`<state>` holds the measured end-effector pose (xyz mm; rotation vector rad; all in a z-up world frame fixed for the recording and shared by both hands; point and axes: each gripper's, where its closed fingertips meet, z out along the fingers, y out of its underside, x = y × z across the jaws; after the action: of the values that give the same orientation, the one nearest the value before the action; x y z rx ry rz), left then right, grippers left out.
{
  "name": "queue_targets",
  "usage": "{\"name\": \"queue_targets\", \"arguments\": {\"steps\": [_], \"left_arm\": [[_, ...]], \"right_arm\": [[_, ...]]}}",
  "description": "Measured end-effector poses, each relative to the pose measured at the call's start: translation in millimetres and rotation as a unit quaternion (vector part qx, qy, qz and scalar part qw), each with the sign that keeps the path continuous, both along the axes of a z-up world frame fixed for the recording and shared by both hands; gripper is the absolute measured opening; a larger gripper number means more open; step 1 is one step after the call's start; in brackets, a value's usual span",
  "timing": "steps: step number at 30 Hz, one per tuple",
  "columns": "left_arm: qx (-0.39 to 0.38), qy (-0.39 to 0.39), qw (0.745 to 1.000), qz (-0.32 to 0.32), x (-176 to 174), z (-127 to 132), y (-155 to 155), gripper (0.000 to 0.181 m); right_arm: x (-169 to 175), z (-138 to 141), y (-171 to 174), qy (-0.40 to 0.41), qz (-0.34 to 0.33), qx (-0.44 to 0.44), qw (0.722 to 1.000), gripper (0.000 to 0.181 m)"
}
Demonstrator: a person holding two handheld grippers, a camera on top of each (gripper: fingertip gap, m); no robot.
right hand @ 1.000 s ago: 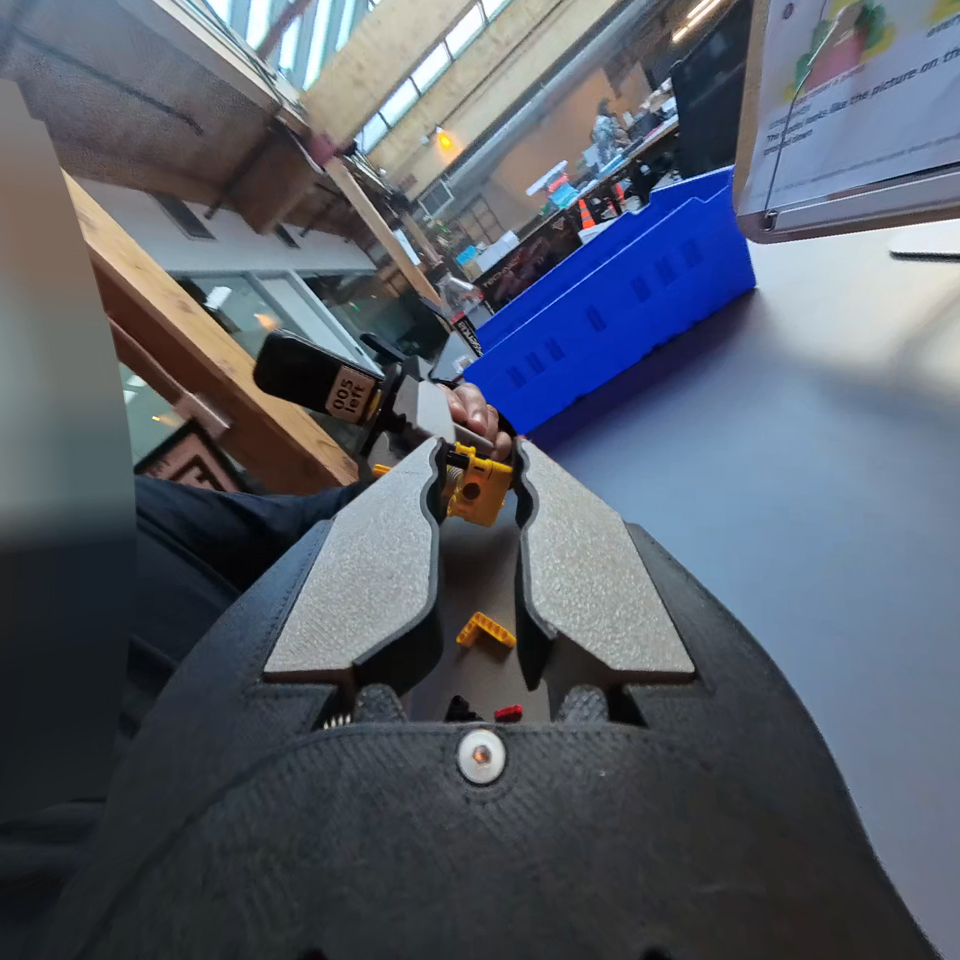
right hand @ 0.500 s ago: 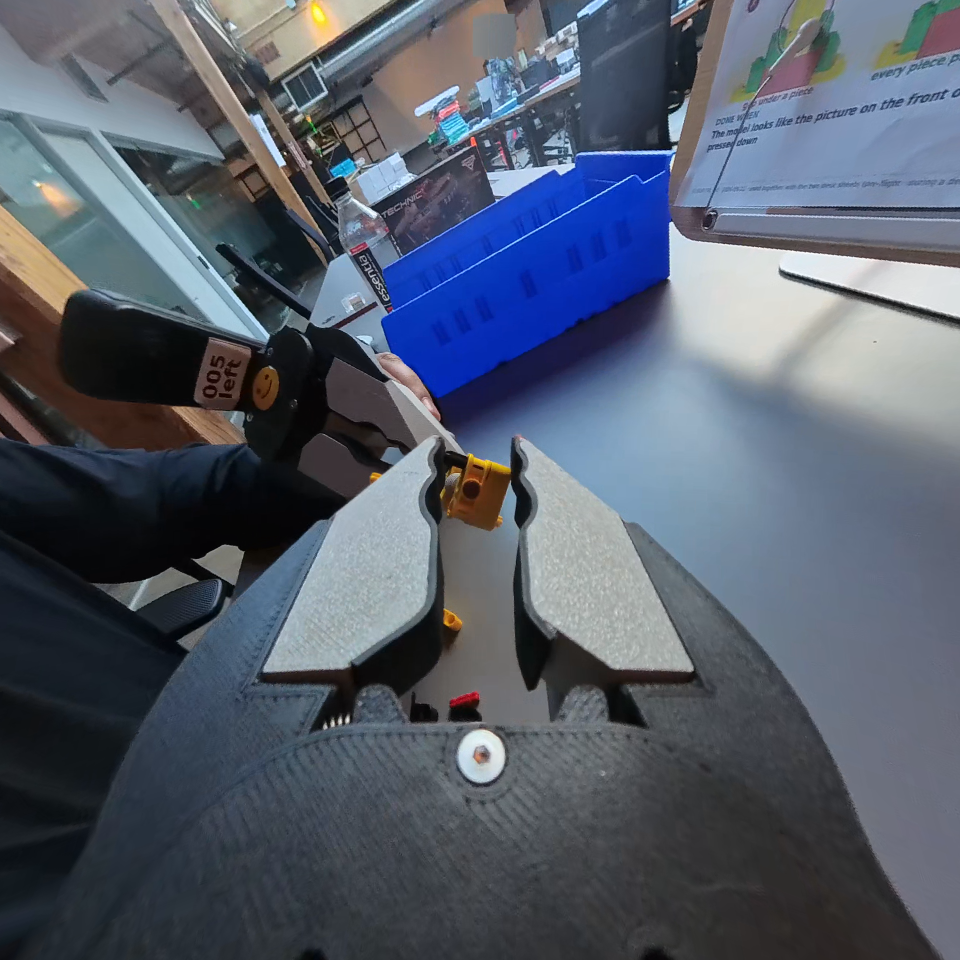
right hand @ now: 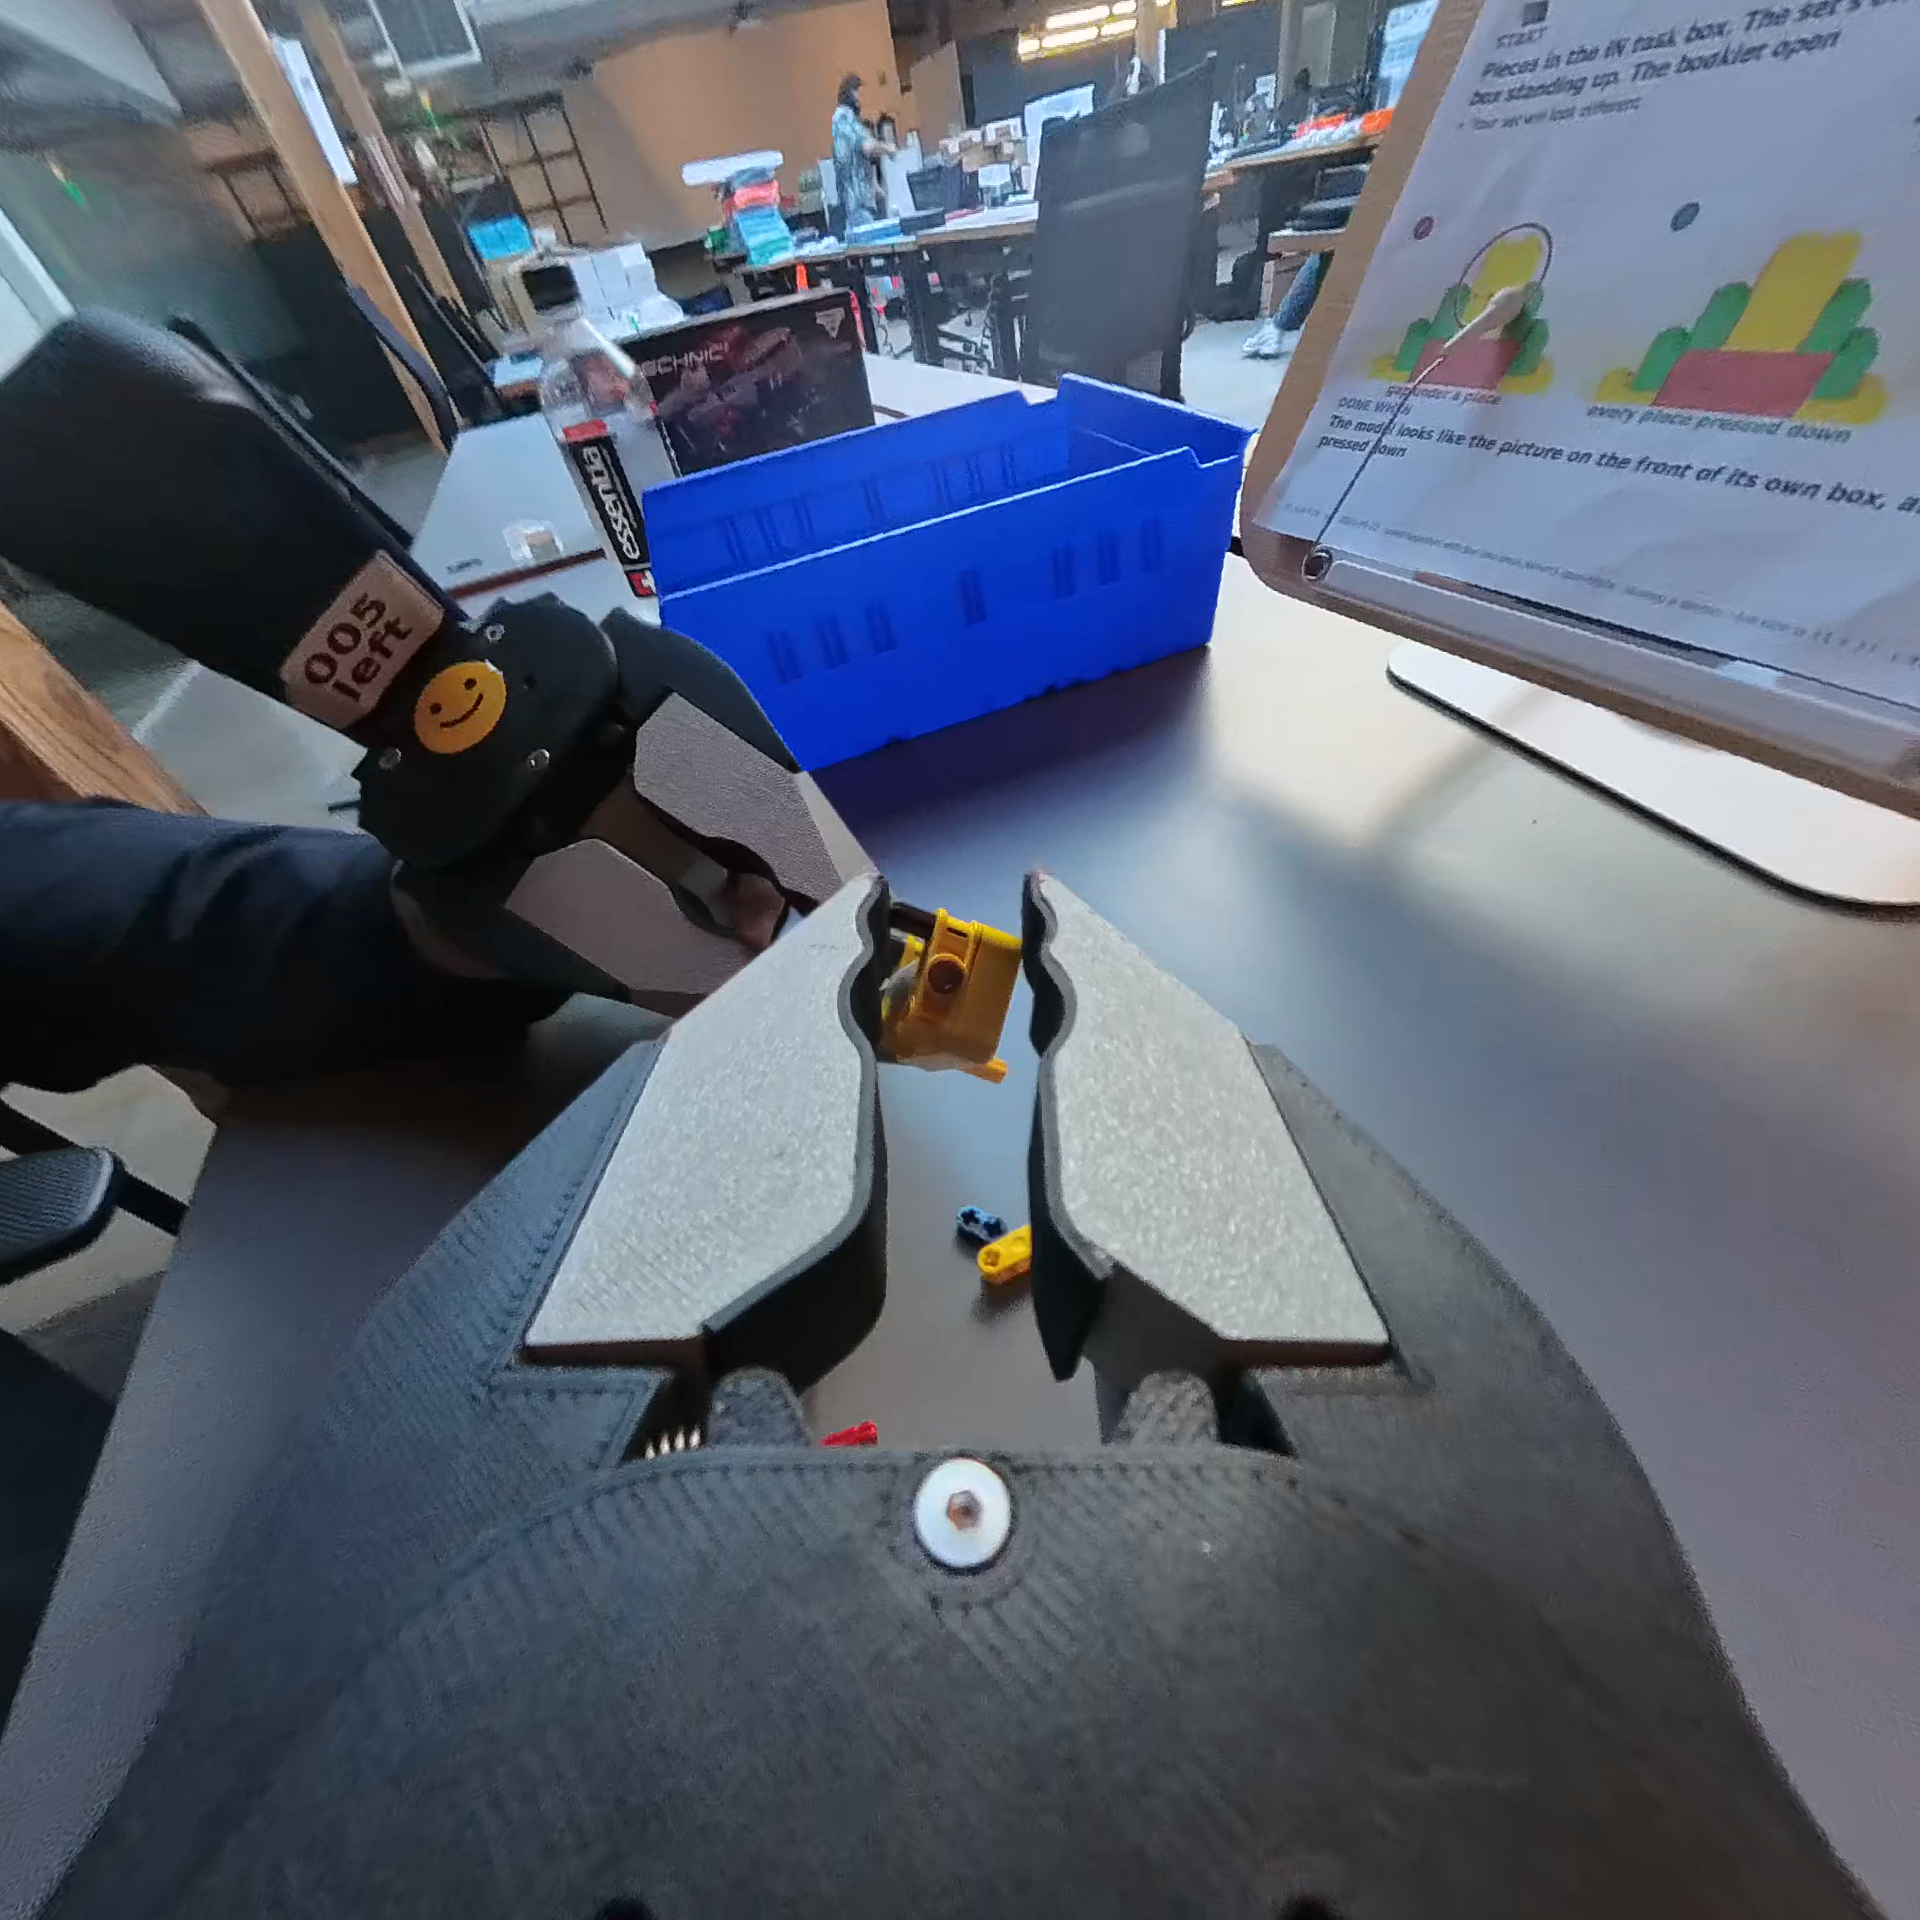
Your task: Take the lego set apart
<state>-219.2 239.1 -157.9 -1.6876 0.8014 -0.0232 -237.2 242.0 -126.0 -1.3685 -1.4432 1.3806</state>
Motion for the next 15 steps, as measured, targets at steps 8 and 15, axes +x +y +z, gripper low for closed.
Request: {"name": "queue_targets", "arguments": {"steps": [8,15], "left_arm": [[0.009,0.023,0.997,0.07,-24.2,13.8,0.4,0.005],[-0.016,-0.005,0.998,0.059,-9.7,10.9,-1.9,0.006]], "right_arm": [[6.0,12.9,-2.7,0.004,0.039,-0.027,0.999,0.035],[-1.9,2.5,-14.4,0.011,0.08,-0.113,0.99,0.027]]}}
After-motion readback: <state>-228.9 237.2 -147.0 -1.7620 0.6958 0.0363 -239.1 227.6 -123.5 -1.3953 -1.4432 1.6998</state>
